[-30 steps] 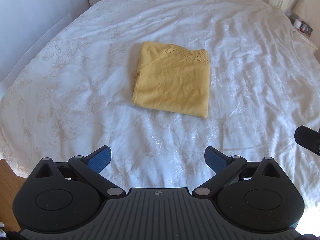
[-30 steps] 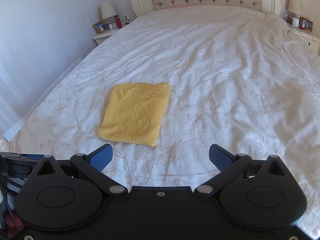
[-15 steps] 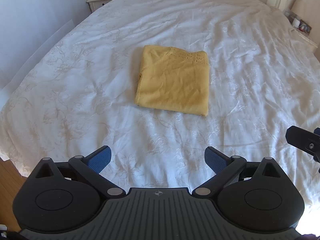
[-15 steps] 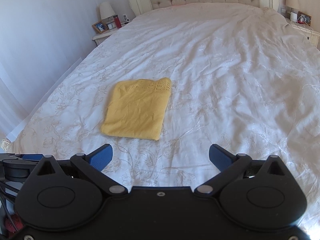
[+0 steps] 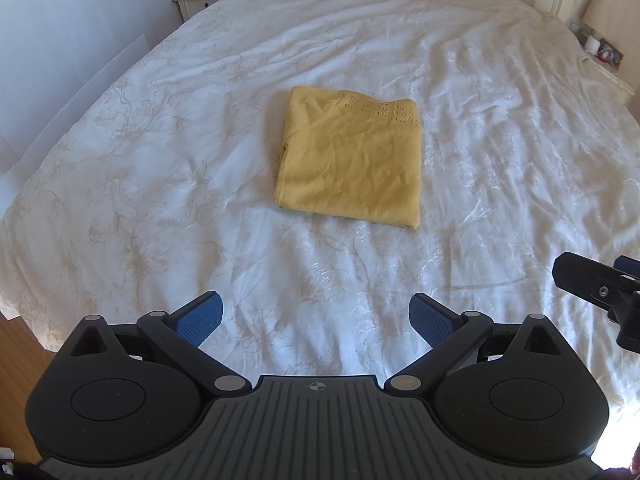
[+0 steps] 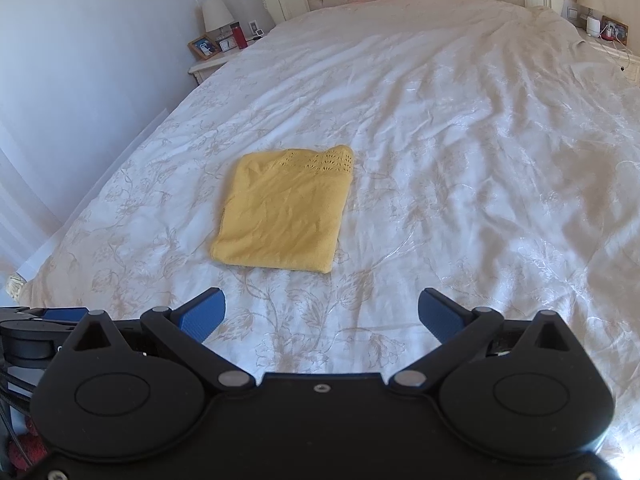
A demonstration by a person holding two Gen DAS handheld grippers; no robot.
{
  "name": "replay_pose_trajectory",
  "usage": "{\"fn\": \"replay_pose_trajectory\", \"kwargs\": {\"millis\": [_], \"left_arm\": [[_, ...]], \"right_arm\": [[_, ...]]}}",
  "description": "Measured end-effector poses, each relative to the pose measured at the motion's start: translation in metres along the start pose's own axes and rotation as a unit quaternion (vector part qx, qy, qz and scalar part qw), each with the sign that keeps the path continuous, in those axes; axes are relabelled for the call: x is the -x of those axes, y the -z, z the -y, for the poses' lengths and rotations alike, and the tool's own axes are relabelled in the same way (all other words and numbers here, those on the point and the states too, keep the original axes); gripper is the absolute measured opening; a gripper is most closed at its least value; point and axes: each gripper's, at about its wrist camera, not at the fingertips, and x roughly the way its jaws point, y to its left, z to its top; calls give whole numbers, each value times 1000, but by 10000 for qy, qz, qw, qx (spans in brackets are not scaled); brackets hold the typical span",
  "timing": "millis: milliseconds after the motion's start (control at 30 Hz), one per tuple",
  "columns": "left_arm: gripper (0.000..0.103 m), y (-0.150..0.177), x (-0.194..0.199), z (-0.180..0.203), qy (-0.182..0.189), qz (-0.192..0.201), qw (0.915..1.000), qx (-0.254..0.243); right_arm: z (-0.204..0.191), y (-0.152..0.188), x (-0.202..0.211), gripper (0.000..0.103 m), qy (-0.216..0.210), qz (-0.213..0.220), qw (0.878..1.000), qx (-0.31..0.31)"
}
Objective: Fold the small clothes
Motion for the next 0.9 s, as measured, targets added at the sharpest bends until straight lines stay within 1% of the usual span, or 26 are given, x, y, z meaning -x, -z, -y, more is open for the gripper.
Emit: {"fn": "replay_pose_trajectory", "kwargs": {"millis": [433,633,900], "left_arm": [[101,5,-8,-12,-38,-163,9998,65],[101,2,-13,-16,-57,-224,9997,91],[101,-6,-22,-15,13,-286,9996,53]], "right_arm": [[-9,2,-14,102,-41,-202,9998,-50],[-10,1,-18,102,-42,-241,9997,-52],[-9,-1,-26,102,-26,-302,9995,-89]]}}
